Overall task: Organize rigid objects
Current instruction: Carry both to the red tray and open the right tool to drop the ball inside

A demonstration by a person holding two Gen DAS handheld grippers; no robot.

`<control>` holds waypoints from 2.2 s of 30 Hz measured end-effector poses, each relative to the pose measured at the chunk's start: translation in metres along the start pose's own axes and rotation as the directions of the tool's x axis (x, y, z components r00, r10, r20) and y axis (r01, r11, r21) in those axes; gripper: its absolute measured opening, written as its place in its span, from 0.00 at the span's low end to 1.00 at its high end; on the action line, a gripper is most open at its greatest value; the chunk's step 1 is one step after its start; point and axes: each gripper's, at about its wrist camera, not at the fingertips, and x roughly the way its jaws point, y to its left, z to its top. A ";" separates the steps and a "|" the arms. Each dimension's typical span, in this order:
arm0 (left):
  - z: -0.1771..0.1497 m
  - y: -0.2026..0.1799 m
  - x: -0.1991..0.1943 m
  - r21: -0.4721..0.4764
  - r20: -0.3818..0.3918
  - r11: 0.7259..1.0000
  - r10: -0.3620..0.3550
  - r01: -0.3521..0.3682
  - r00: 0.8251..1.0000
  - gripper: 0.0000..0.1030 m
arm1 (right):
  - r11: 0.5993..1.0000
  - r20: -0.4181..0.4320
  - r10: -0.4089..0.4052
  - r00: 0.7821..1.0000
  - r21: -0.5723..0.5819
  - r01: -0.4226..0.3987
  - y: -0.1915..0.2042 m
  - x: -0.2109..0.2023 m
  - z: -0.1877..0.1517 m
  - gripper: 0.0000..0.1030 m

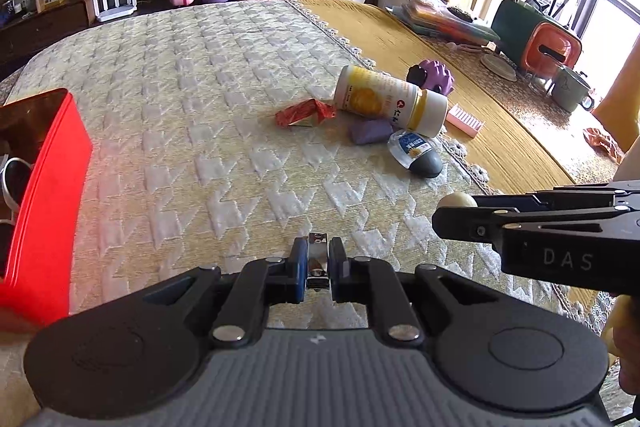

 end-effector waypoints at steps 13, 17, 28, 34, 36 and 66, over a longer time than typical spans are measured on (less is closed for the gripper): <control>0.004 0.041 -0.030 -0.096 0.006 0.995 0.002 -0.002 1.000 0.11 | 0.998 0.006 0.039 0.999 -0.054 -0.039 0.034 -0.010 0.003 0.29; 0.010 0.054 -0.041 -0.126 0.020 0.992 0.006 -0.004 1.000 0.11 | 0.995 0.006 0.050 0.999 -0.082 -0.050 0.046 -0.013 0.005 0.29; 0.039 0.094 -0.074 -0.172 0.106 0.984 0.054 -0.035 0.993 0.11 | 0.976 0.004 0.088 0.996 -0.201 -0.086 0.090 -0.009 0.027 0.29; 0.051 0.125 -0.093 -0.199 0.153 0.977 0.114 -0.082 0.982 0.11 | 0.944 -0.008 0.138 0.990 -0.300 -0.134 0.130 -0.001 0.045 0.29; 0.052 0.136 -0.098 -0.210 0.163 0.972 0.138 -0.102 0.977 0.11 | 0.932 -0.013 0.158 0.987 -0.327 -0.154 0.144 0.002 0.050 0.29; 0.018 0.271 -0.078 -0.332 0.019 0.886 0.349 -0.323 0.937 0.11 | 0.792 -0.184 0.206 0.961 -0.546 -0.274 0.284 0.101 0.065 0.28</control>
